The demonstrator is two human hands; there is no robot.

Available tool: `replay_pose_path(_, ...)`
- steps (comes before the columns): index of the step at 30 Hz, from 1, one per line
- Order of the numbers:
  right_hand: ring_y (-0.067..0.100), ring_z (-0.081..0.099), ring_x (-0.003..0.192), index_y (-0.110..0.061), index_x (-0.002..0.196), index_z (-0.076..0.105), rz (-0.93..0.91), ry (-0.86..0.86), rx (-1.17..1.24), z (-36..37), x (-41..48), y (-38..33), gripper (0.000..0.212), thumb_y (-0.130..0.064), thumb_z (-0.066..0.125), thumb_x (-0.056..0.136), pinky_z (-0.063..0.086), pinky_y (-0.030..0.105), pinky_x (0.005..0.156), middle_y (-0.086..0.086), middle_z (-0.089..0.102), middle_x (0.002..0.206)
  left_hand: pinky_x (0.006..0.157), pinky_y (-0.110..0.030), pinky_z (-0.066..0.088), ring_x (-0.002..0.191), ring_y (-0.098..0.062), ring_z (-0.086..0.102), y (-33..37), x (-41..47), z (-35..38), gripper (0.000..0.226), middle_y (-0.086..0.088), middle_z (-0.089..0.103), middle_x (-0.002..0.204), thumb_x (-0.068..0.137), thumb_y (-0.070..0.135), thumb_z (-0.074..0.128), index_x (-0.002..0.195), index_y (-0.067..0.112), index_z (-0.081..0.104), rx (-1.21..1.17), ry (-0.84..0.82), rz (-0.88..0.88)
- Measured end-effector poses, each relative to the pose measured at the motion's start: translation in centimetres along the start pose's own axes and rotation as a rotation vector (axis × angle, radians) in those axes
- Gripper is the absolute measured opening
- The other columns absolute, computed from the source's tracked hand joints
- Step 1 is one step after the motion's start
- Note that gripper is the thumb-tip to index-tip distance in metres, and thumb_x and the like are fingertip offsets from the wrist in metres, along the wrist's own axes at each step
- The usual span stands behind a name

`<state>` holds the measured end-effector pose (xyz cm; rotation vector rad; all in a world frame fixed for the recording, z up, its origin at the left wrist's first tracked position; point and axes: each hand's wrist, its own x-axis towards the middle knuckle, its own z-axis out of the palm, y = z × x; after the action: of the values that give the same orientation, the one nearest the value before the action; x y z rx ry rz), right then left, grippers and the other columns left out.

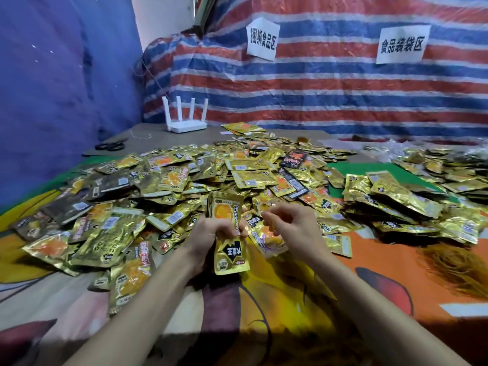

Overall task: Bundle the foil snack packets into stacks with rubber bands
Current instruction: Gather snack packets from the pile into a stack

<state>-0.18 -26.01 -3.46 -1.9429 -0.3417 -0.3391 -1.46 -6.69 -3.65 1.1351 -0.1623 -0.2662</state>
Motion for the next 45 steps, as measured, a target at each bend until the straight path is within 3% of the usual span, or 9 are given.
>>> replay_pose_path(4,0.003,0.058,0.054,-0.012,0.075,0.073,0.012,0.015,0.128,0.5,-0.7,0.4,0.014,-0.014,0.076,0.089,0.044,0.016,0.053,-0.005,0.068,0.06,0.062,-0.034,0.056,0.065,-0.025,0.064,-0.3,-0.1,-0.3,0.027,-0.017,0.067,0.08,0.057,-0.003,0.059,0.079,0.002,0.074,0.05,-0.03,-0.083)
replay_pose_path(8,0.021,0.067,0.066,-0.01,0.081,0.079,-0.037,0.082,0.086,2.1,-1.0,0.3,0.008,-0.017,0.082,0.084,0.053,0.042,0.065,0.003,0.074,0.071,0.066,-0.035,0.059,0.068,-0.03,0.068,-0.5,0.1,-0.5,0.034,-0.024,0.071,0.086,0.058,0.0,0.059,0.085,0.007,0.081,0.037,-0.035,-0.138)
replay_pose_path(11,0.028,0.073,0.079,-0.005,0.084,0.079,-0.06,0.13,0.157,2.5,-1.3,0.2,0.005,-0.01,0.079,0.085,0.057,0.048,0.075,0.006,0.077,0.079,0.061,-0.034,0.059,0.065,-0.029,0.068,-0.6,0.4,-0.9,0.044,-0.023,0.071,0.088,0.055,0.002,0.058,0.094,0.005,0.079,0.002,-0.05,-0.17)
replay_pose_path(16,0.012,0.076,0.081,0.003,0.084,0.077,-0.136,0.13,0.225,1.9,-1.9,0.5,0.003,0.0,0.077,0.085,0.055,0.019,0.073,0.005,0.078,0.079,0.069,-0.039,0.055,0.07,-0.031,0.064,-0.5,0.6,-0.8,0.059,-0.024,0.068,0.101,0.056,0.002,0.057,0.113,-0.002,0.071,0.006,-0.074,-0.183)
replay_pose_path(20,0.014,0.076,0.076,0.0,0.087,0.075,-0.123,0.151,0.211,1.8,-2.1,0.6,0.005,-0.005,0.074,0.09,0.056,0.023,0.072,0.004,0.078,0.078,0.065,-0.036,0.058,0.07,-0.032,0.065,-0.6,0.5,-1.2,0.069,-0.02,0.068,0.084,0.06,0.001,0.055,0.129,-0.005,0.06,-0.031,-0.178,-0.244)
replay_pose_path(26,0.013,0.067,0.072,-0.009,0.084,0.076,-0.106,0.18,0.045,2.0,-1.9,0.9,0.006,-0.013,0.076,0.089,0.053,0.03,0.066,0.001,0.073,0.078,0.072,-0.037,0.056,0.074,-0.032,0.062,-0.6,0.2,-0.8,0.044,-0.018,0.06,0.082,0.056,0.0,0.069,0.1,0.001,0.071,-0.087,-0.374,-0.259)
replay_pose_path(32,0.009,0.058,0.064,-0.01,0.077,0.073,0.038,-0.083,0.328,2.0,-2.0,0.0,0.016,-0.018,0.074,0.09,0.046,0.023,0.064,-0.002,0.066,0.068,0.085,-0.041,0.044,0.088,-0.026,0.057,0.0,-0.2,-0.6,0.049,-0.014,0.053,0.102,0.075,-0.003,0.05,0.124,-0.001,0.056,-0.445,-0.569,-0.11)
replay_pose_path(38,0.026,0.062,0.078,-0.009,0.066,0.063,0.387,-0.2,1.315,-0.1,-1.4,-1.5,0.025,-0.012,0.051,0.087,0.051,0.035,0.089,0.011,0.063,0.074,0.078,-0.038,0.048,0.079,-0.026,0.055,0.3,0.2,-1.0,0.04,-0.011,0.053,0.086,0.065,-0.003,0.056,0.103,0.006,0.047,-0.43,-0.479,-0.173)
replay_pose_path(45,0.022,0.057,0.065,-0.008,0.06,0.059,0.349,-0.07,1.347,-0.6,-1.3,-1.3,0.022,-0.009,0.048,0.079,0.051,0.031,0.073,0.01,0.059,0.078,0.077,-0.037,0.046,0.081,-0.028,0.056,-0.5,0.2,0.0,0.027,-0.011,0.055,0.082,0.063,0.002,0.063,0.09,0.005,0.063,-0.204,-0.464,-0.285)
